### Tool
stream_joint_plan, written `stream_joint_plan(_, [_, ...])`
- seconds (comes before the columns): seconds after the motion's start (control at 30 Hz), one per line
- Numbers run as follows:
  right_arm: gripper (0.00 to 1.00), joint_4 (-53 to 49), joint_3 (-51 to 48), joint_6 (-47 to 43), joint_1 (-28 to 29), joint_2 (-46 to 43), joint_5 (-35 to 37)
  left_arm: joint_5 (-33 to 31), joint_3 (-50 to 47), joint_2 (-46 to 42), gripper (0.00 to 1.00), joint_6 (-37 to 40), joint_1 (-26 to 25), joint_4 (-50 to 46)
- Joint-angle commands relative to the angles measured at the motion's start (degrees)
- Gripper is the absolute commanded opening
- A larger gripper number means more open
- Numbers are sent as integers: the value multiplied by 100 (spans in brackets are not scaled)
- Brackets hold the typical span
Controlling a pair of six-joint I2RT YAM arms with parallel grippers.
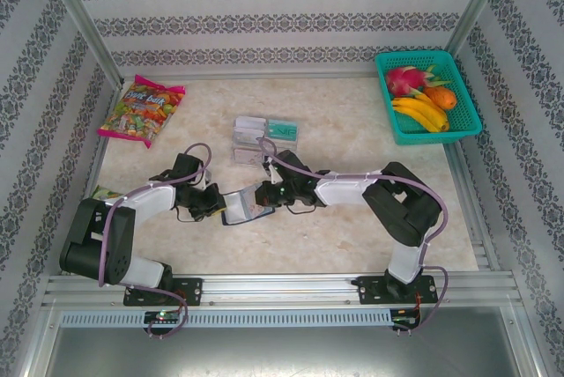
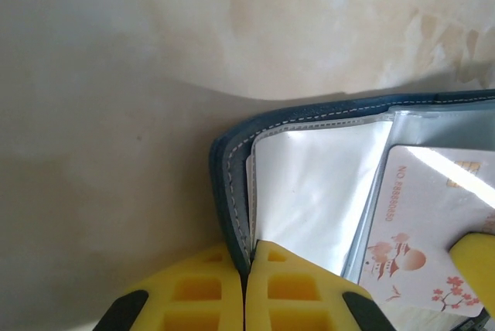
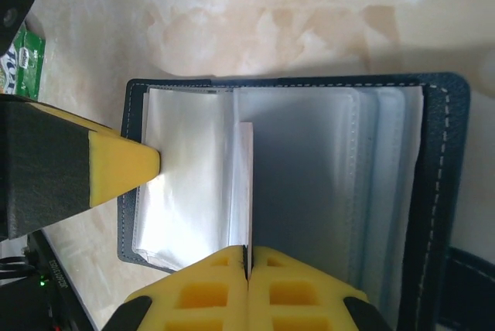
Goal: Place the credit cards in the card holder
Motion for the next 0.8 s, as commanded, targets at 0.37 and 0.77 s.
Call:
stream_joint_plan(0.37, [0,740,12,133,-55,637,-615,-249,-146,214,0,85,-46,-56])
stream_joint_plan(0.77, [0,1445,-369,307,-339,743,-675,-239,-102,157,0,122,-44,-167])
